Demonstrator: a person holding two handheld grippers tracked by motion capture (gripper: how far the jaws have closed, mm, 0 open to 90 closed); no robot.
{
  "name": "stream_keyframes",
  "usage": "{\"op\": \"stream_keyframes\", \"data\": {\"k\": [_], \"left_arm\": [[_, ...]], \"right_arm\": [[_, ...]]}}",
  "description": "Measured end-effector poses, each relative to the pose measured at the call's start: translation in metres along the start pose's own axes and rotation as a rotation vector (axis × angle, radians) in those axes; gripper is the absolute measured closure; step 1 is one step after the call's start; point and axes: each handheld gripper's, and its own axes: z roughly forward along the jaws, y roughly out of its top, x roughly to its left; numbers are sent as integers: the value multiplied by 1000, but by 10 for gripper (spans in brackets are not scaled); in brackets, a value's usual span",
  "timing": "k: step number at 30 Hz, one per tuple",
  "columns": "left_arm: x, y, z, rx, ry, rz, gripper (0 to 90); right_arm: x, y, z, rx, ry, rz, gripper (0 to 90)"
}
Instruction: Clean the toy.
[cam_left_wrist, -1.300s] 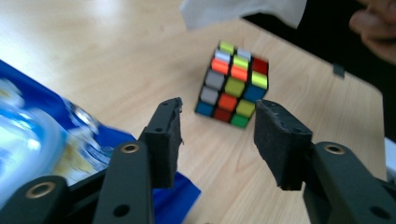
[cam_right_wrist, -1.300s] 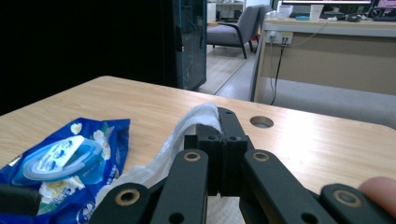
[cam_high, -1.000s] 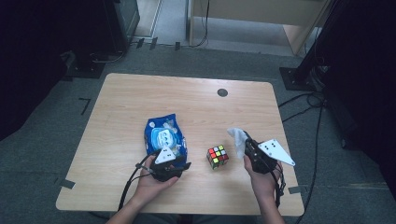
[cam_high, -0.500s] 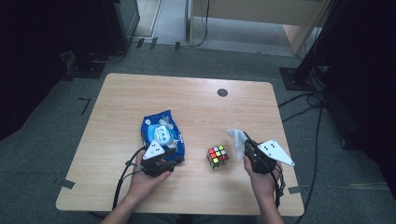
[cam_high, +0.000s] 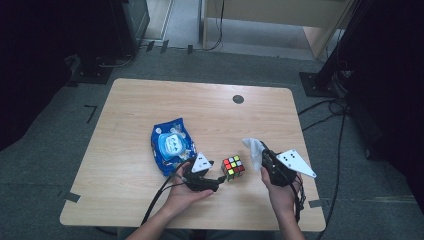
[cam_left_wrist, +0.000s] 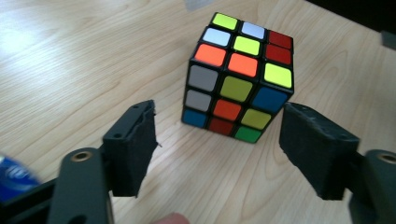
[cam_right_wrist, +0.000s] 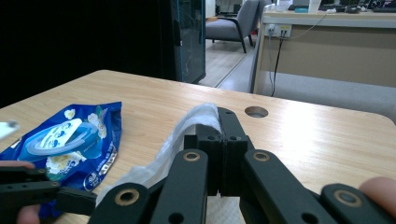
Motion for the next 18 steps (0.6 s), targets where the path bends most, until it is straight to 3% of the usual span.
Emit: {"op": "stream_keyframes", "data": {"k": [4,10,14,18], "left_arm": [[-6,7,13,28,10,37,227],[-12,12,26,58,7,48,183],[-24,15,40,108,61,2,138],[-24,17,46,141,82,-34,145]], "right_arm": [[0,1,0,-6,5,-1,900],[2,0,0,-1,16,0,900],[3,0,0,-1,20,-3,900],[4,-1,0,-1,24,-4,900]]}}
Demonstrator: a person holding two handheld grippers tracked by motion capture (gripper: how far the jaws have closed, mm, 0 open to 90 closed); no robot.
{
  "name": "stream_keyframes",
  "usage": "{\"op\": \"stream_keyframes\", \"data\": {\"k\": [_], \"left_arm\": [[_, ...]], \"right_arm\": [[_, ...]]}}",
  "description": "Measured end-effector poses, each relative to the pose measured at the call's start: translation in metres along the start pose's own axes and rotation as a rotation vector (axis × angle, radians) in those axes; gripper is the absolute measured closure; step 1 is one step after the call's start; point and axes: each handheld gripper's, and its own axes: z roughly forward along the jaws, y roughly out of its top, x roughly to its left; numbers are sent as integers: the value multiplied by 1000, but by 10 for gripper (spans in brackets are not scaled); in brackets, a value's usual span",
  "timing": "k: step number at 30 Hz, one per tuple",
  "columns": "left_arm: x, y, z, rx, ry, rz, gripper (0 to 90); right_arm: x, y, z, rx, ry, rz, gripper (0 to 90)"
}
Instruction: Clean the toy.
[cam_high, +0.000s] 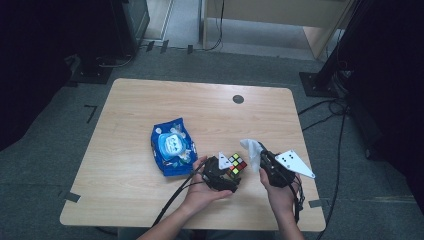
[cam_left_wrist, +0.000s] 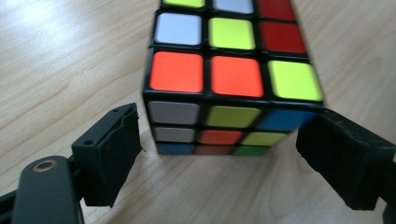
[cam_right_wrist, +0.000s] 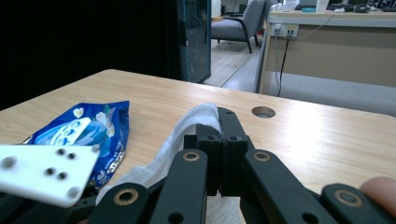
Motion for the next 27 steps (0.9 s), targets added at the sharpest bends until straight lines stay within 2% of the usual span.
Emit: {"op": "stream_keyframes", "data": {"k": [1,3,4,5,6,7,8,11,12,13,14,15,16,17,18,19,20,21,22,23,24,25,26,27], "left_arm": [[2,1,0,3,-8,-7,145],[4,2,1,-4,-19,-18,201],[2,3,2,-18,-5,0,245],[2,3,2,-18,-5,0,276],[-2,4,2,-29,13,36,311],[-2,4,2,-29,13,36,322],[-5,4,3,-40,29,64,331],[-5,4,2,-47,29,70,340],[-4,3,-1,-67,4,66,341],[-4,3,-1,-67,4,66,342],[-2,3,-9,-86,7,82,342],[-2,3,-9,-86,7,82,342],[2,4,-18,-118,1,70,342],[2,4,-18,-118,1,70,342],[5,5,-29,-148,5,73,342],[5,5,-29,-148,5,73,344],[7,7,-34,-161,4,74,344],[9,8,-39,-171,7,71,344],[12,8,-47,-174,16,85,344],[12,8,-47,-174,16,85,344],[15,6,-53,-172,28,97,344],[15,6,-53,-172,28,97,344],[18,4,-58,-172,40,103,344],[18,4,-58,-172,40,103,344]], "right_arm": [[0,0,0,0,0,0,900],[0,0,0,1,3,-2,900],[1,-1,1,5,8,2,900],[1,-1,1,5,8,2,900],[2,-2,2,11,15,-3,900],[2,-2,2,11,15,-3,900],[6,-4,4,25,28,-6,900],[9,-8,6,45,45,-15,900],[13,-13,10,81,70,-23,900],[13,-13,10,81,70,-23,900],[18,-20,15,118,97,-47,900],[18,-20,15,118,97,-47,900],[26,-26,19,155,130,-89,900],[30,-28,20,165,150,-110,900],[34,-30,21,172,168,-127,898],[34,-30,21,172,168,-127,898],[41,-30,23,176,205,-155,883],[41,-30,23,176,205,-155,883],[47,-28,22,156,243,-172,849],[47,-28,22,156,243,-172,849],[49,-25,21,152,276,-172,799],[49,-25,21,152,276,-172,799],[52,-24,21,151,312,-168,719],[52,-24,21,151,312,-168,719]]}}
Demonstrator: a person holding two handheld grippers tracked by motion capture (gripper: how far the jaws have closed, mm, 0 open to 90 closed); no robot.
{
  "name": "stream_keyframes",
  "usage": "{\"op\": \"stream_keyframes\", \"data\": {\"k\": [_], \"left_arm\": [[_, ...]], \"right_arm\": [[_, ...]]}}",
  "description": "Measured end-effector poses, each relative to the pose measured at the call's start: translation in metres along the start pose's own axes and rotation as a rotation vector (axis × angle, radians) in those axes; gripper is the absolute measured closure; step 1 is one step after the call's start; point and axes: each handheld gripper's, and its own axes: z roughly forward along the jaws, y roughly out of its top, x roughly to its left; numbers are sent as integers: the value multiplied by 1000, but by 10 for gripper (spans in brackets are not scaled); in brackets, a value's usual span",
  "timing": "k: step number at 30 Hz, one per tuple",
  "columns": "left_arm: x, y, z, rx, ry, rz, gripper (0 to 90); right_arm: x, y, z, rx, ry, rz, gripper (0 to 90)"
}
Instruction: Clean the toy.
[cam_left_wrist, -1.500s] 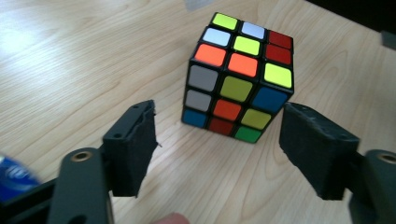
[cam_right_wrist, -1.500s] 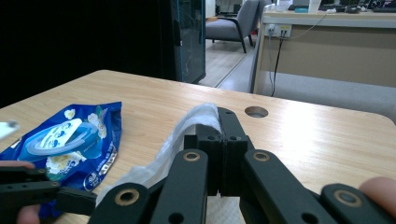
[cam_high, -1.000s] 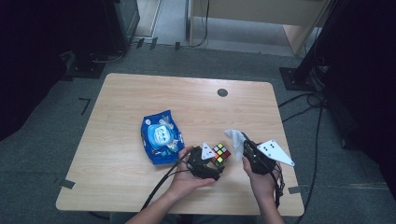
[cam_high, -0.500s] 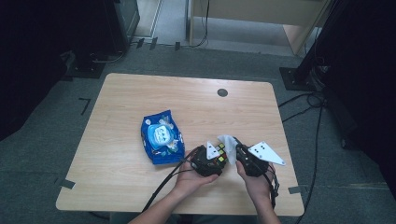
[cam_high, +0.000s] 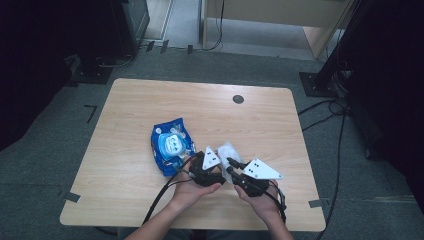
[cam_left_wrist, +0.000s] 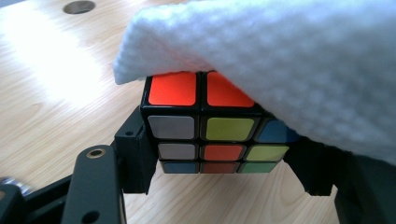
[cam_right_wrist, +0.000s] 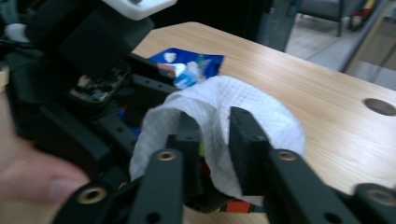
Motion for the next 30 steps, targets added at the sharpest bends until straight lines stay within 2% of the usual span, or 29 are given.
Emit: {"op": "stream_keyframes", "data": {"k": [2,6,8,11,12,13,15,17,19,21,22,23,24,25,28,30], "left_arm": [[7,-3,-7,-4,8,-4,344],[14,-5,-14,-10,24,-8,344],[20,-7,-20,-15,26,-6,344],[21,-9,-23,-16,21,5,344],[20,-10,-24,-15,18,9,344],[16,-12,-25,-16,8,30,344],[13,-14,-26,-18,2,40,344],[5,-17,-27,-23,-26,67,344],[1,-19,-28,-31,-37,75,344],[-1,-19,-30,-39,-49,76,344],[-1,-19,-30,-39,-49,76,344],[-1,-18,-33,-45,-51,77,344],[-1,-18,-33,-45,-51,77,344],[0,-17,-35,-44,-49,74,344],[1,-19,-37,-46,-47,75,344],[3,-19,-39,-44,-46,66,344]], "right_arm": [[4,2,0,-2,27,-11,657],[4,4,0,-5,38,-10,626],[-2,5,-4,-10,48,0,601],[-6,7,-9,-24,53,15,595],[-9,10,-12,-41,53,28,595],[-12,16,-17,-77,56,67,598],[-12,19,-18,-94,54,84,600],[-6,26,-16,-121,40,109,606],[-1,27,-10,-116,38,132,610],[4,25,0,-83,45,127,592],[4,25,0,-83,45,127,592],[11,20,8,-51,52,111,579],[11,20,8,-51,52,111,579],[16,16,14,-31,51,87,573],[19,15,16,-30,53,79,594],[23,15,16,-32,45,44,651]]}}
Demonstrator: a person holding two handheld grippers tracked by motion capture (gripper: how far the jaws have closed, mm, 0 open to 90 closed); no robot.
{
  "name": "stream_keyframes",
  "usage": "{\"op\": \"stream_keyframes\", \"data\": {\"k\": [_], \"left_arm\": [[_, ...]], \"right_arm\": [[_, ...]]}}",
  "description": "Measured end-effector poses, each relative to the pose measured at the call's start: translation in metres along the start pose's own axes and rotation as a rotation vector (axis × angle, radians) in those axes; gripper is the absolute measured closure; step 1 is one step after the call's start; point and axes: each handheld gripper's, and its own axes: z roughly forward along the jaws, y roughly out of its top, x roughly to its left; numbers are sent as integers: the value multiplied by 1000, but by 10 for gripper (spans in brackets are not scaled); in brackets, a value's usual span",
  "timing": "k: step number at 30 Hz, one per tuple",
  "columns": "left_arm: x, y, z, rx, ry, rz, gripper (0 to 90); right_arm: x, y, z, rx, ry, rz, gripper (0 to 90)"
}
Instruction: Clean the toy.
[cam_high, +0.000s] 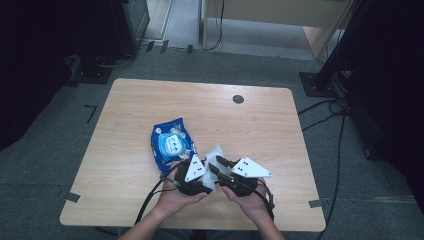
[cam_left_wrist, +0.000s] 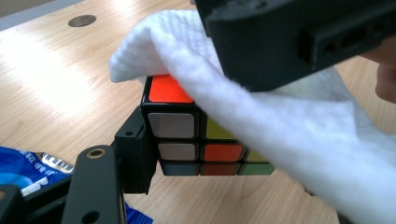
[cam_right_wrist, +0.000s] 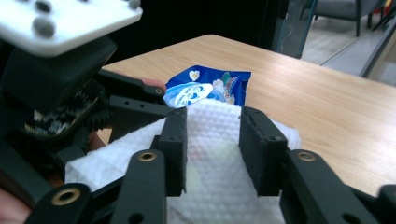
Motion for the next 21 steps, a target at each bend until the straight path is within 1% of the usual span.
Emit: {"op": "stream_keyframes", "data": {"k": [1,2,3,4,6,8,9,11,12,13,15,16,17,18,19,20,21], "left_arm": [[0,0,0,0,0,0,345],[0,0,0,-1,0,-2,345],[0,-1,-1,-1,-1,-4,344],[0,-1,-1,0,0,-3,344],[0,-2,-2,-1,3,-2,345],[0,-3,-4,-4,5,1,345],[-1,-3,-7,-8,8,5,344],[0,-5,-9,-9,14,4,345],[0,-5,-9,-9,14,4,345],[1,-7,-11,-7,21,6,344],[4,-9,-13,-7,26,1,345],[4,-9,-13,-7,26,1,345],[6,-10,-14,-9,26,-16,345],[6,-10,-14,-9,26,-16,345],[6,-11,-14,-9,27,-15,345],[3,-12,-14,-13,22,-10,345],[0,-12,-14,-17,14,-4,345]], "right_arm": [[2,0,0,0,-6,-14,687],[2,0,0,0,-6,-14,687],[5,-1,0,1,12,-33,753],[5,-1,0,1,12,-33,753],[9,-1,0,10,31,-53,830],[13,-1,0,8,22,-85,877],[13,0,0,5,6,-85,894],[10,1,-1,3,-16,-72,898],[8,1,-2,6,-19,-56,899],[6,1,-2,8,-21,-51,900],[6,0,-4,19,0,-50,900],[6,0,-4,19,0,-50,900],[10,-1,-5,25,38,-60,900],[10,-1,-5,25,38,-60,900],[18,-1,-5,31,78,-95,900],[22,-1,-4,33,89,-108,900],[25,-1,-2,34,88,-120,900]]}}
